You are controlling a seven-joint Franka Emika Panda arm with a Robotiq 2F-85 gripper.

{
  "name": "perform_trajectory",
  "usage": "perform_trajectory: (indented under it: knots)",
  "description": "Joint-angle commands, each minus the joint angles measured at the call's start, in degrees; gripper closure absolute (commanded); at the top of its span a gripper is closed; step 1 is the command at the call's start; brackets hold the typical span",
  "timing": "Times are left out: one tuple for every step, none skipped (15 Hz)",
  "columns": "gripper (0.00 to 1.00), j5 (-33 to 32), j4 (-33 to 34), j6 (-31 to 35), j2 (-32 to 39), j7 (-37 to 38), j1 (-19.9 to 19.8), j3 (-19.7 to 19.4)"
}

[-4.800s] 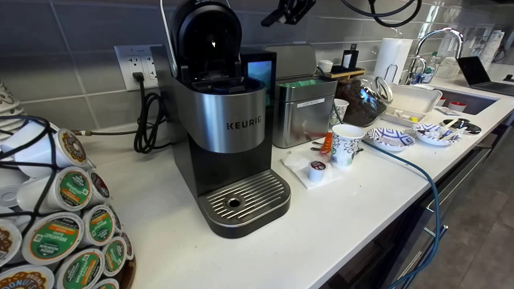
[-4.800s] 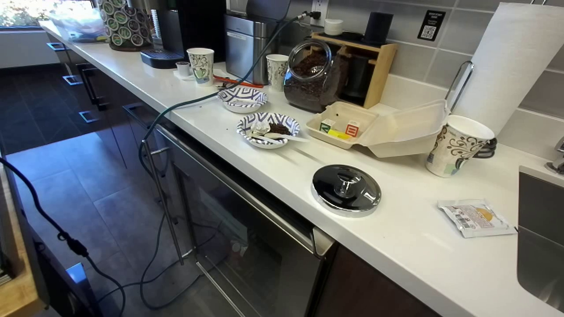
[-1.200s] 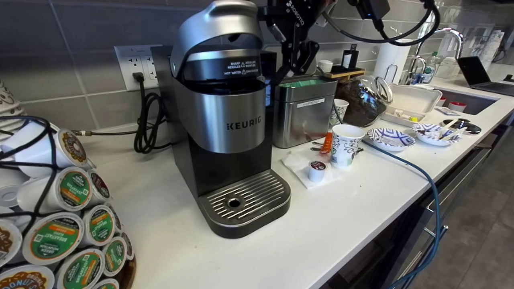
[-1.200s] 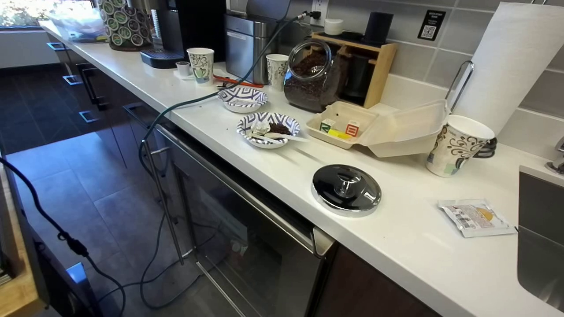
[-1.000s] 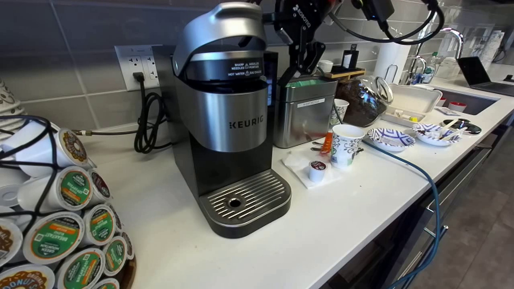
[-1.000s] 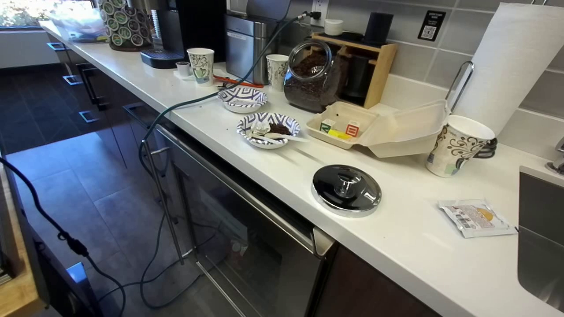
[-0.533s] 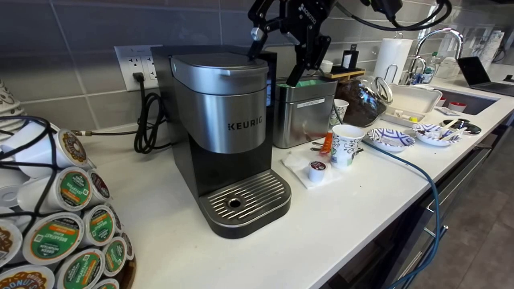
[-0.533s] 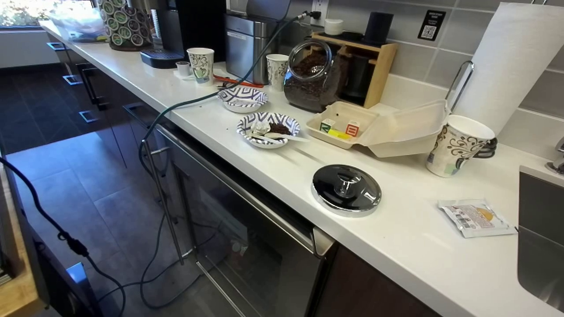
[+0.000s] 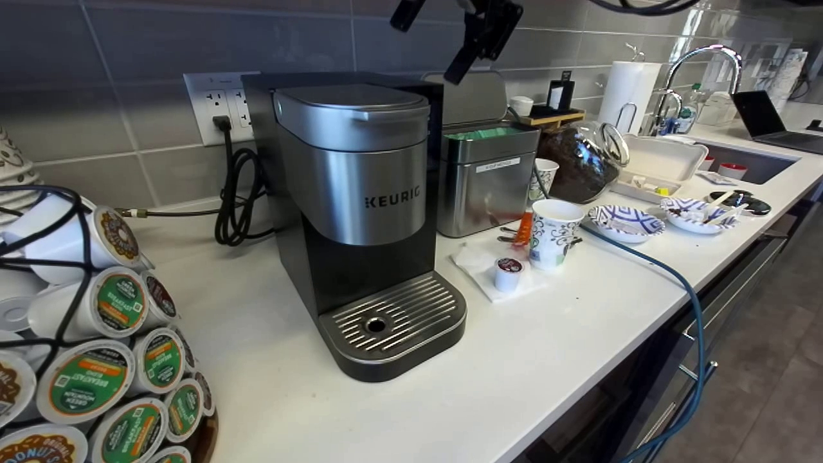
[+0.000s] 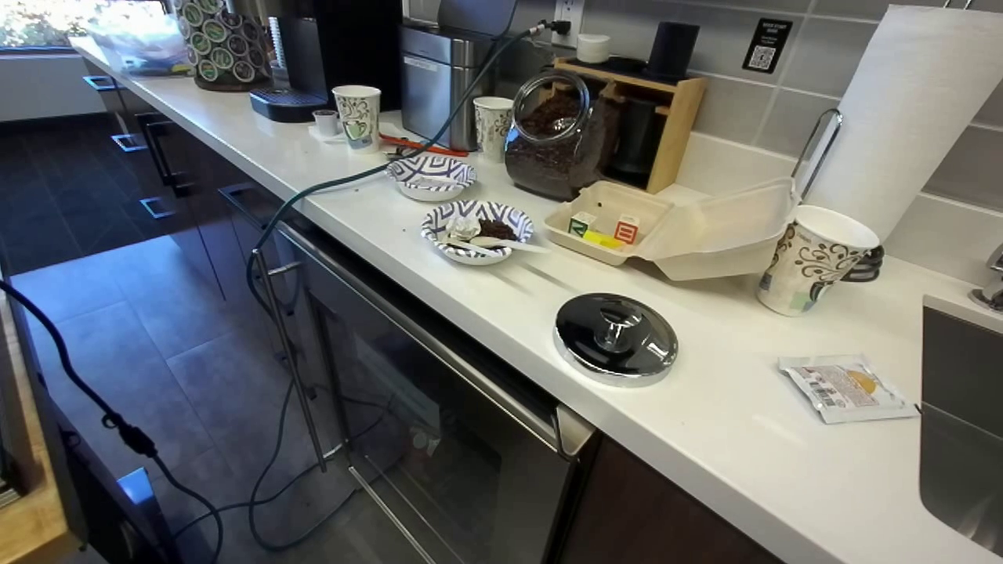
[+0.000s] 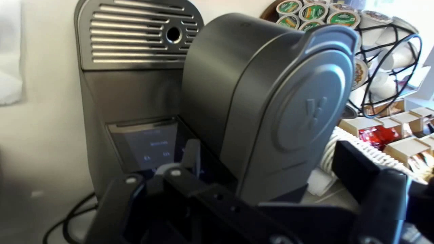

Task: Close the lid of the coffee maker

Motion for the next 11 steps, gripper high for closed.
perform_trajectory:
  knots:
    - [0.0, -1.8, -8.6, 0.7, -11.3, -8.2, -0.8, 0.0]
    - [0.0, -2.6, -11.7, 2.1, -14.8, -8.8, -0.5, -0.3]
    - [0.0, -5.0, -13.9, 2.6, -17.4, -8.0, -0.1, -1.0]
    - [0.0, -6.2, -15.9, 2.7, -20.4, -6.7, 0.0, -1.0]
    - [0.0, -8.6, -18.3, 3.0, -23.4, -5.6, -0.1, -1.2]
    - [0.0, -11.1, -20.7, 3.2, -26.5, -4.0, -0.3, -1.3]
    - [0.0, -13.2, -23.2, 4.7, -29.8, -1.8, -0.6, -1.3]
    - [0.0, -14.5, -25.4, 6.0, -32.4, -1.3, -1.9, -0.8]
    - [0.0, -12.9, -28.1, 8.7, -35.3, -1.4, -2.5, -1.1]
    - [0.0, -12.1, -19.2, 4.2, -28.0, -2.7, -1.9, -0.4]
    - [0.0, -12.0, -21.7, 5.6, -30.7, -2.6, -2.3, -0.5]
